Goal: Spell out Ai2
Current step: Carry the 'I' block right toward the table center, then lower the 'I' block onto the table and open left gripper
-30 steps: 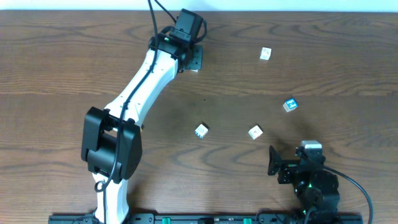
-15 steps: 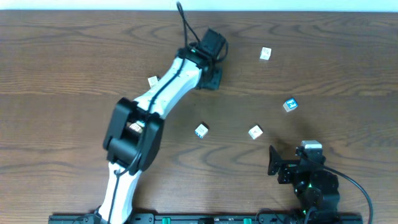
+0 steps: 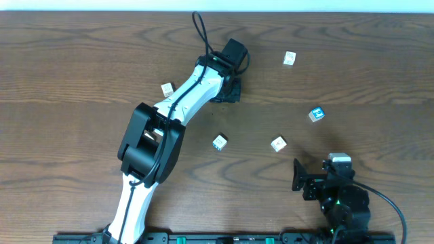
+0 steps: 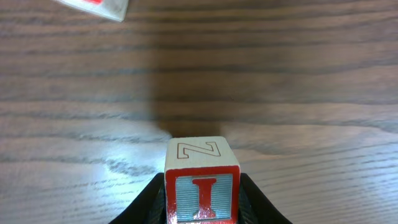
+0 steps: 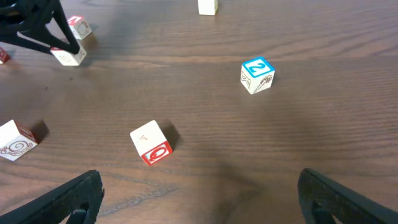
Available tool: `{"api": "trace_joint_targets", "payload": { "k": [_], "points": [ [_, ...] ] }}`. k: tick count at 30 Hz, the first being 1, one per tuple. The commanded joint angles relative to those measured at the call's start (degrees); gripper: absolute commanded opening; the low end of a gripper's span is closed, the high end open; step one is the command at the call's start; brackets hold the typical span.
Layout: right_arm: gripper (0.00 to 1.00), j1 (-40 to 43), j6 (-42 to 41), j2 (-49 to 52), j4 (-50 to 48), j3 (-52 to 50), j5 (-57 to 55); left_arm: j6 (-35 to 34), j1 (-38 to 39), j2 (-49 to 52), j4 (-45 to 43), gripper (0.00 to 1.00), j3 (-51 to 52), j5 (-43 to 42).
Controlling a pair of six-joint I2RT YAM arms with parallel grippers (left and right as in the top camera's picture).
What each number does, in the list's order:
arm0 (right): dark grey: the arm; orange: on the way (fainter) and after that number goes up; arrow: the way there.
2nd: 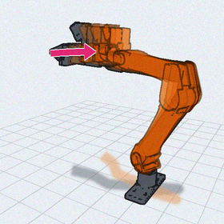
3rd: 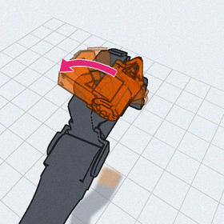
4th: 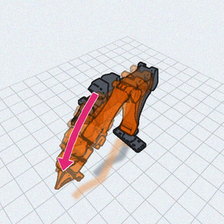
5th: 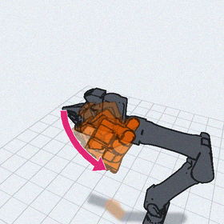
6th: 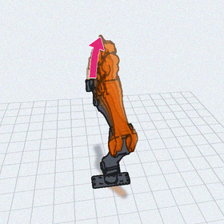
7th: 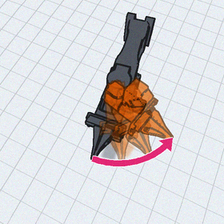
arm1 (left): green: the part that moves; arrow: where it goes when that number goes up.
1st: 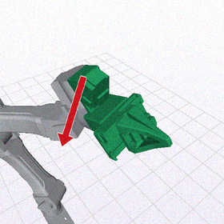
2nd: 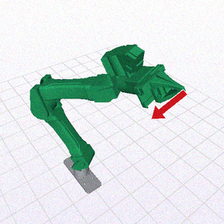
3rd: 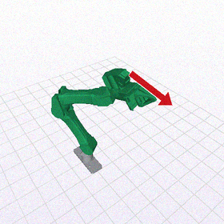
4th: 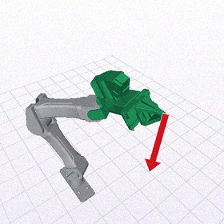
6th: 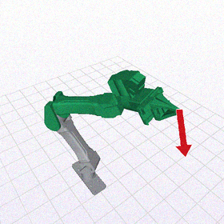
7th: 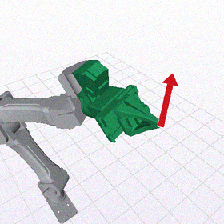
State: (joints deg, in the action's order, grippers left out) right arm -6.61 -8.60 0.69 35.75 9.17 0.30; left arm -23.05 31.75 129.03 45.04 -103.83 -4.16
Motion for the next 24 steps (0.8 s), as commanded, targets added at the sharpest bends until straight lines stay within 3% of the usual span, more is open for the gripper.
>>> {"api": "trace_joint_targets", "payload": {
  "k": [1, 24],
  "points": [
    [0.99, 0.4, 0.3, -0.4, 0.0, -0.3, 0.4, -2.8, 0.5, 1.4, 1.6, 0.06, 0.2, 1.8],
    [0.99, 0.4, 0.3, -0.4, 0.0, -0.3, 0.4, -3.0, 4.1, 1.4, 4.0, 0.06, 1.6, 6.7]
  ]
}}
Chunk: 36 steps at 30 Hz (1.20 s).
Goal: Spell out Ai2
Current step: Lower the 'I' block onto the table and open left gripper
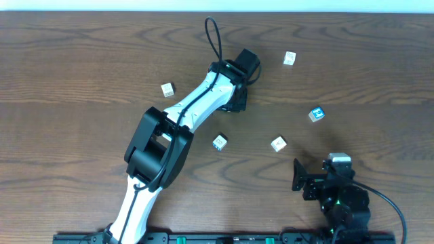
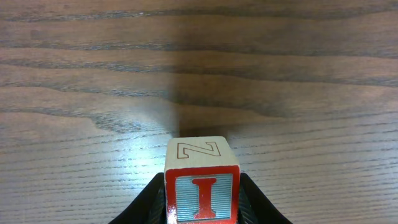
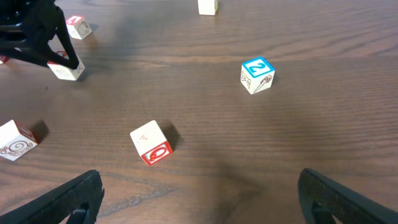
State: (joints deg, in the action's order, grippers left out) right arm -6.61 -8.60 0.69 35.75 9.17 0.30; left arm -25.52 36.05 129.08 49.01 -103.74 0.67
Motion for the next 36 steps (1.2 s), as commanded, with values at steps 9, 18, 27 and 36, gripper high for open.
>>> {"api": "trace_joint_targets", "payload": {
  "k": [9, 18, 27, 36],
  "points": [
    [0.99, 0.4, 0.3, -0.4, 0.0, -0.3, 0.4, -1.9, -1.0, 1.3, -2.6, 0.06, 3.5, -0.3],
    [0.99, 0.4, 0.3, -0.4, 0.0, -0.3, 0.4, -1.9, -2.3, 1.3, -2.3, 0.06, 3.7, -4.2],
    [0.99, 0.4, 0.3, -0.4, 0.0, -0.3, 0.4, -1.0, -3.0, 1.3, -1.0, 0.06, 3.7, -5.2],
    [0.99, 0.4, 0.3, -0.4, 0.0, -0.3, 0.4, 0.2, -3.0, 1.3, -0.9, 0.2, 3.7, -6.7]
  ]
}}
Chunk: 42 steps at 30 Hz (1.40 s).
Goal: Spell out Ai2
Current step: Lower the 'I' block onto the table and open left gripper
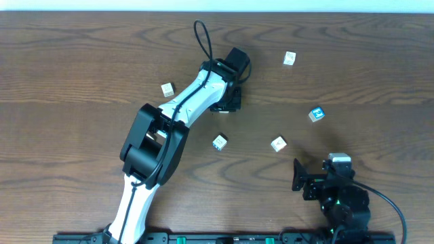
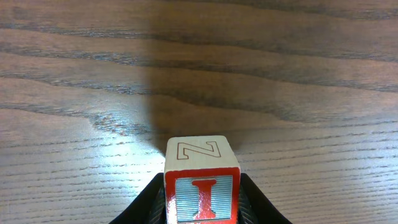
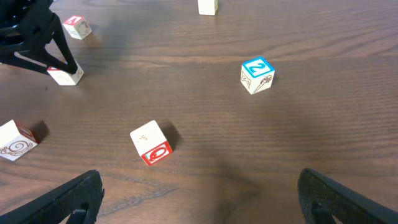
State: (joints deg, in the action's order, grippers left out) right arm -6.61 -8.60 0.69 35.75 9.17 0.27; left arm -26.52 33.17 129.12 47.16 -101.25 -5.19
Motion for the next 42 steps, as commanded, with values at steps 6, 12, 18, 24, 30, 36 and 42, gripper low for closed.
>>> {"api": "trace_joint_targets", "payload": {
  "k": [6, 12, 18, 24, 30, 36, 42],
  "points": [
    [0.99, 0.4, 0.3, -0.4, 0.0, -0.3, 0.4, 1.3, -0.2, 1.3, 1.0, 0.31, 1.2, -0.8],
    [0.99, 0.4, 0.3, -0.4, 0.0, -0.3, 0.4, 1.3, -0.2, 1.3, 1.0, 0.43, 1.2, -0.8],
    [0.99, 0.4, 0.3, -0.4, 0.0, -0.3, 0.4, 2.1, -0.2, 1.3, 0.9, 0.41, 1.1, -0.8],
    [0.99, 0.4, 0.3, -0.4, 0.0, -0.3, 0.4, 3.5, -0.2, 1.2, 0.7, 0.41, 0.2, -0.8],
    [0.99, 0.4, 0.3, -0.4, 0.0, -0.3, 0.4, 4.9, -0.2, 0.9, 2.0, 0.5, -4.2, -0.5],
    [0.99, 0.4, 0.3, -0.4, 0.0, -0.3, 0.4, 5.8, -0.3, 0.1, 5.6, 0.58, -10.8, 7.5],
    [0.99, 0.4, 0.3, -0.4, 0.0, -0.3, 0.4, 8.1, -2.2, 0.0, 4.3, 0.74, -18.5, 8.8]
  ]
}}
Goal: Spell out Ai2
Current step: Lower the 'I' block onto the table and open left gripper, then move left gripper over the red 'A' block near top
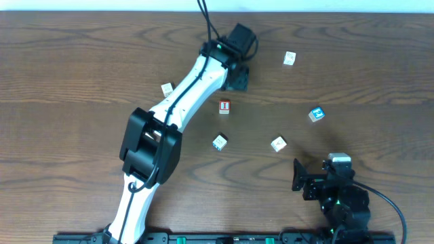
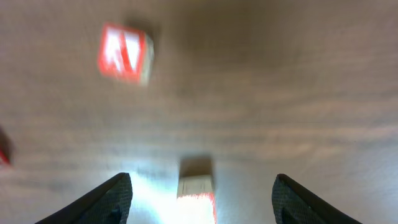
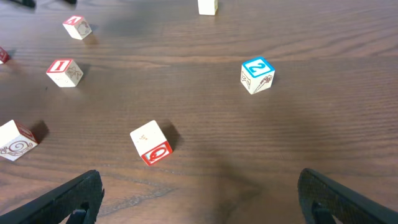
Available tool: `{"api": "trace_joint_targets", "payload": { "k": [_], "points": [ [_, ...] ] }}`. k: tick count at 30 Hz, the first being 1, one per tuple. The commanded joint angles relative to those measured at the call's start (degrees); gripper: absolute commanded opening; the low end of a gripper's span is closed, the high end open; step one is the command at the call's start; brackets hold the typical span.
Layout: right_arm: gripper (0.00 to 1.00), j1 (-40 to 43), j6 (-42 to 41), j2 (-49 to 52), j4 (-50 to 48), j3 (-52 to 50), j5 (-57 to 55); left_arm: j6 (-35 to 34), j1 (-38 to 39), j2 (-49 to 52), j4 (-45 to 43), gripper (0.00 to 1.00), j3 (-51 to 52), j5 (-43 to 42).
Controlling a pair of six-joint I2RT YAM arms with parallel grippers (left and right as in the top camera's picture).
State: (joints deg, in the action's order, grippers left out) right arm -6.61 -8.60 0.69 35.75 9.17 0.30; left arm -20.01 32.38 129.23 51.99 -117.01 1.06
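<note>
The red I block (image 1: 224, 106) lies on the wooden table (image 1: 81, 54), face up, with nothing holding it; it also shows in the right wrist view (image 3: 64, 72). My left gripper (image 1: 237, 76) hangs open beyond it. In the blurred left wrist view, the left gripper (image 2: 202, 180) straddles the I block (image 2: 196, 186) without touching it. A red A block (image 2: 124, 53) lies to the left (image 1: 167, 89). The blue 2 block (image 1: 315, 114) sits at right (image 3: 257, 74). My right gripper (image 3: 199, 199) rests open near the front edge, empty.
A white block with a red mark (image 3: 151, 143) lies in front of the right gripper. Another block (image 1: 219, 141) sits just below the I block, and one more (image 1: 289, 59) at the far right. The left arm (image 1: 183, 102) slants across the table's middle.
My left gripper has opened and let go of the I block, which now lies on the table. The gripper has risen and moved toward the far edge. The right arm has not moved.
My left gripper was shut on the I block close over the table near the middle. It then stood slightly to the right with the block, then back left and nearer. Now the block lies free there and the gripper is open farther back.
</note>
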Motion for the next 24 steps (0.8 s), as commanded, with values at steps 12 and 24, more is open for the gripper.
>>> {"api": "trace_joint_targets", "payload": {
  "k": [12, 24],
  "points": [
    [0.99, 0.4, 0.3, -0.4, 0.0, -0.3, 0.4, 10.4, -7.3, 0.2, -9.3, 0.78, -3.1, 2.5],
    [0.99, 0.4, 0.3, -0.4, 0.0, -0.3, 0.4, 18.8, -7.7, 6.6, -11.9, 0.85, -3.1, 1.9]
  ]
}}
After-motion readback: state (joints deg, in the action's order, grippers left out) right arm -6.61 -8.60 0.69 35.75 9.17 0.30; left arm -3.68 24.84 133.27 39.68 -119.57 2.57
